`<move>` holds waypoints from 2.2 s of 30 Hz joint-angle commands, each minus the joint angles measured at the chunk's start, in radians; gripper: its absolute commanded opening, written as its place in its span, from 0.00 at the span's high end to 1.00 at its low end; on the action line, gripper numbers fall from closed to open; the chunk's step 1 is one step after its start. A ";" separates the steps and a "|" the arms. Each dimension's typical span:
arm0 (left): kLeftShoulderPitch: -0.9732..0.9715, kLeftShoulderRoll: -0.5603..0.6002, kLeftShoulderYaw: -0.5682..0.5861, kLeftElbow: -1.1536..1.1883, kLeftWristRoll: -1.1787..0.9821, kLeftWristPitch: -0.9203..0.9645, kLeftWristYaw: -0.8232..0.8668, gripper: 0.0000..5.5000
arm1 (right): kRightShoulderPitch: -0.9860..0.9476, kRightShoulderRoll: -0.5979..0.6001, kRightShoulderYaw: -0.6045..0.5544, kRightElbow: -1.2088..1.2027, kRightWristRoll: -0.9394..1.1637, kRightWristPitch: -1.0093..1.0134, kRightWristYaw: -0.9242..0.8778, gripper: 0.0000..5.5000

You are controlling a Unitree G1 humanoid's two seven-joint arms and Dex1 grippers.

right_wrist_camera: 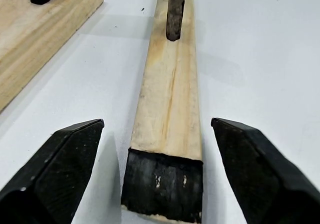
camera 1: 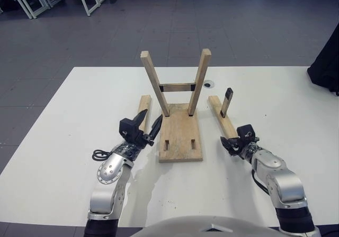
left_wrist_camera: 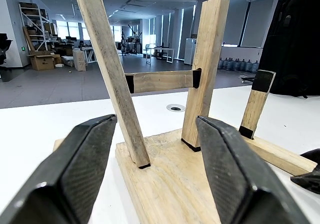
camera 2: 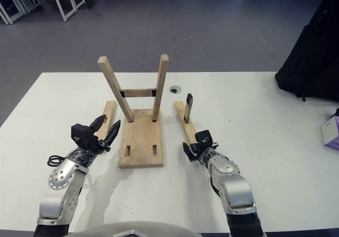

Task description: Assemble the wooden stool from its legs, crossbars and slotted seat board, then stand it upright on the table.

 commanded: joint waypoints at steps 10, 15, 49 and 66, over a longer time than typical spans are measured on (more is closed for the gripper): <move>-0.060 0.012 0.019 0.055 -0.009 0.017 -0.006 0.47 | -0.016 0.046 -0.026 0.130 0.008 -0.048 -0.007 0.53; -0.090 -0.006 0.050 0.067 -0.036 0.016 0.014 0.47 | -0.052 0.092 -0.115 0.155 0.061 -0.149 -0.005 0.64; -0.093 0.203 0.188 -0.235 -1.208 0.627 -0.318 0.47 | 0.008 -0.141 -0.002 -0.165 0.867 -0.044 0.722 0.64; -0.123 0.179 0.234 -0.146 -1.139 0.588 -0.356 0.61 | 0.013 -0.167 0.056 -0.106 0.777 -0.082 0.693 0.55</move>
